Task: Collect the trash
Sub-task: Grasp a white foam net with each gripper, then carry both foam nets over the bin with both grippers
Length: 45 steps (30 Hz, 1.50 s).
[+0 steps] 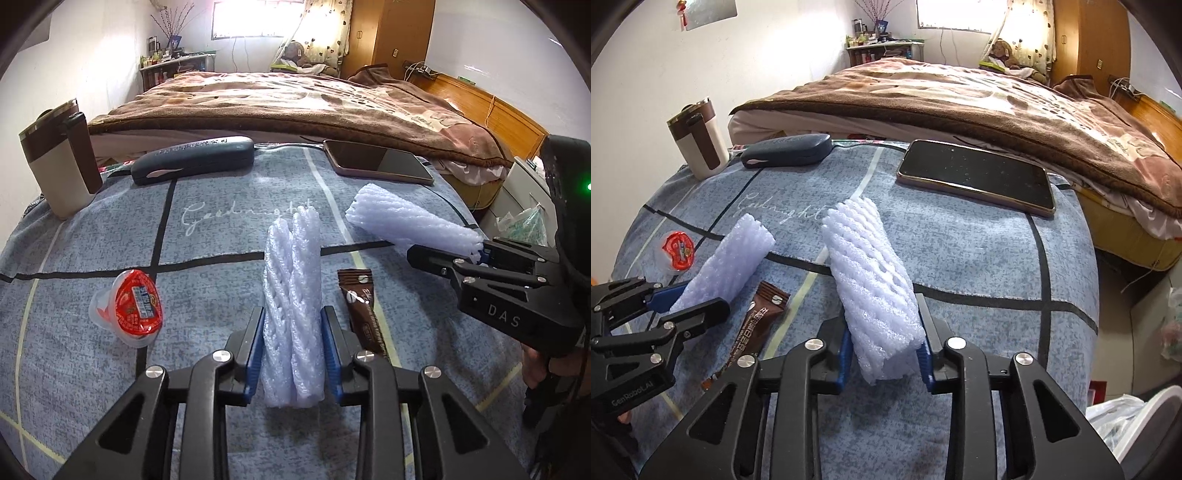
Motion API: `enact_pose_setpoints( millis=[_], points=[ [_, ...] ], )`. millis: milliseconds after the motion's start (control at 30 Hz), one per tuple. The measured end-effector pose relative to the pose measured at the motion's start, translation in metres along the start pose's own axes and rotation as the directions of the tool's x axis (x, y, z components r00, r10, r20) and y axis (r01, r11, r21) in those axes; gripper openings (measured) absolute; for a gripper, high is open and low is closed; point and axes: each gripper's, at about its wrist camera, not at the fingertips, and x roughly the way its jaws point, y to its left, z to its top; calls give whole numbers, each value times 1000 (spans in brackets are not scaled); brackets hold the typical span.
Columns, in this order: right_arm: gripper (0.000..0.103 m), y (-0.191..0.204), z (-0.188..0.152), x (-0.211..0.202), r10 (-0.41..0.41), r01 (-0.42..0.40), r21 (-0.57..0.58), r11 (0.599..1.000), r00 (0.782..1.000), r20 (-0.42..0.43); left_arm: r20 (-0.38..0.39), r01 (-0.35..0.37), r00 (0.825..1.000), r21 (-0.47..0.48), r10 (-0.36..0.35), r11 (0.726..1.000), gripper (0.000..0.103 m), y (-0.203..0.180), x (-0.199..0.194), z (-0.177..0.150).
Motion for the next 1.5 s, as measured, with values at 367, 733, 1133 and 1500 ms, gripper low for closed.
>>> enact_pose_setpoints(
  millis=[367, 733, 1133, 1500],
  points=[
    [28, 3, -7, -21, 8, -10, 29, 1000, 999, 51, 57, 0, 998, -9, 1, 1000, 31, -10, -29, -4],
    [28, -1, -19, -59, 8, -17, 74, 997, 992, 123, 120, 8, 993, 11, -9, 1000, 31, -29, -67, -10],
    [28, -14, -43, -105, -37, 14, 114, 993, 979, 198, 196, 33, 980, 56, -43, 998, 31, -61, -109, -17],
    [28, -40, -72, -149, -108, 60, 188, 980, 961, 253, 232, 87, 966, 131, -116, 988, 31, -106, -130, -25]
  ],
)
